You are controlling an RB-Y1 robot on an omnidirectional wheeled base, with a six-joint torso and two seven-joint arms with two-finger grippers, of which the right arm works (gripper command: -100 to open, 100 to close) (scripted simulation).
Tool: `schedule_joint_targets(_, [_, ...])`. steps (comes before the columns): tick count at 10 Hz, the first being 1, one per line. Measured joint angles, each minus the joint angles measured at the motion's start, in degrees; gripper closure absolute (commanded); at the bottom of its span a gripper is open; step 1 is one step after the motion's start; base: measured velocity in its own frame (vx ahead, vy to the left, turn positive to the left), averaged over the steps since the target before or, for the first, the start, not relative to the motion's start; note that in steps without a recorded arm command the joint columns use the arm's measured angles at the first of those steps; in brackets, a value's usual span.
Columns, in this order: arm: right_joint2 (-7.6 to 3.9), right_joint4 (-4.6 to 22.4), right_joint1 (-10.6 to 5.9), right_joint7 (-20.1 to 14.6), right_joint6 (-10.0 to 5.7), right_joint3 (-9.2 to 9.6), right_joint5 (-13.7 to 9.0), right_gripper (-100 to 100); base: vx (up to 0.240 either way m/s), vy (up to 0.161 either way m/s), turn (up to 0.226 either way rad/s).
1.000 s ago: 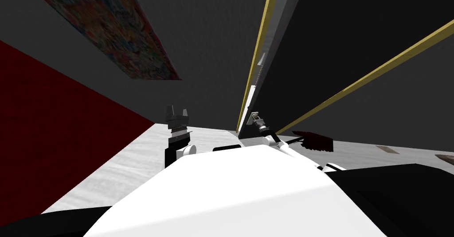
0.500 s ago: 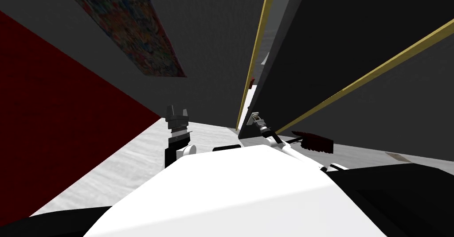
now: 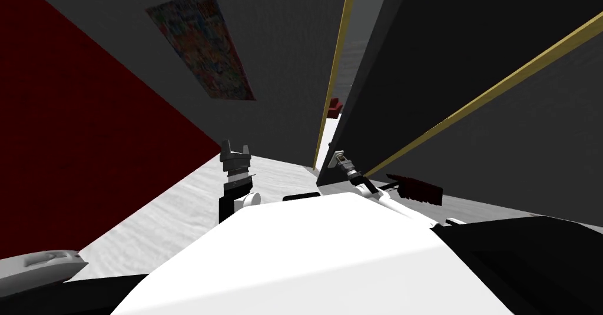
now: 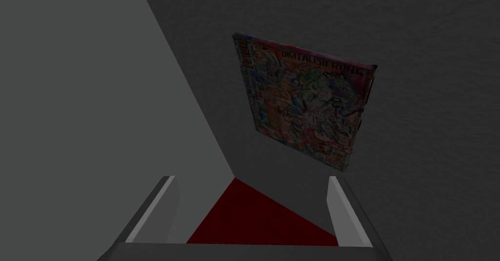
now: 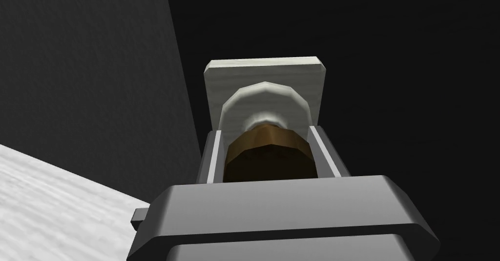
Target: Pull the door open
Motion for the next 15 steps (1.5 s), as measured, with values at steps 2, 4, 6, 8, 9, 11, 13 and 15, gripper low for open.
schedule_joint_targets(2, [-0.49,-0.1,0.25,-0.7,-0.46,0.81,0.3,100,-0.119,-0.047,0.087])
schedule_joint_targets(4, [-1.37,0.1,0.17,-1.5,-1.33,1.26,0.6,100,-0.229,-0.093,0.162])
schedule_joint_targets(6, [-2.42,0.2,0.31,-2.6,-2.48,2.03,1.1,100,-0.242,-0.094,0.182])
schedule_joint_targets(8, [-3.42,0.1,0.54,-3.7,-3.4,2.99,1.6,100,-0.258,-0.149,0.152])
schedule_joint_targets(9, [-3.82,0.3,0.54,-4.4,-3.99,3.71,1.9,100,-0.289,-0.119,0.207])
schedule_joint_targets(11, [-4.39,0.4,0.72,-5.1,-4.63,4.35,2.3,100,-0.142,-0.054,0.075])
schedule_joint_targets(13, [-4.99,0.8,0.66,-5.9,-5.32,4.89,2.7,100,-0.202,-0.093,0.157])
schedule_joint_targets(15, [-5.68,1.2,0.37,-6.9,-6.27,5.41,3.2,100,-0.226,-0.097,0.149])
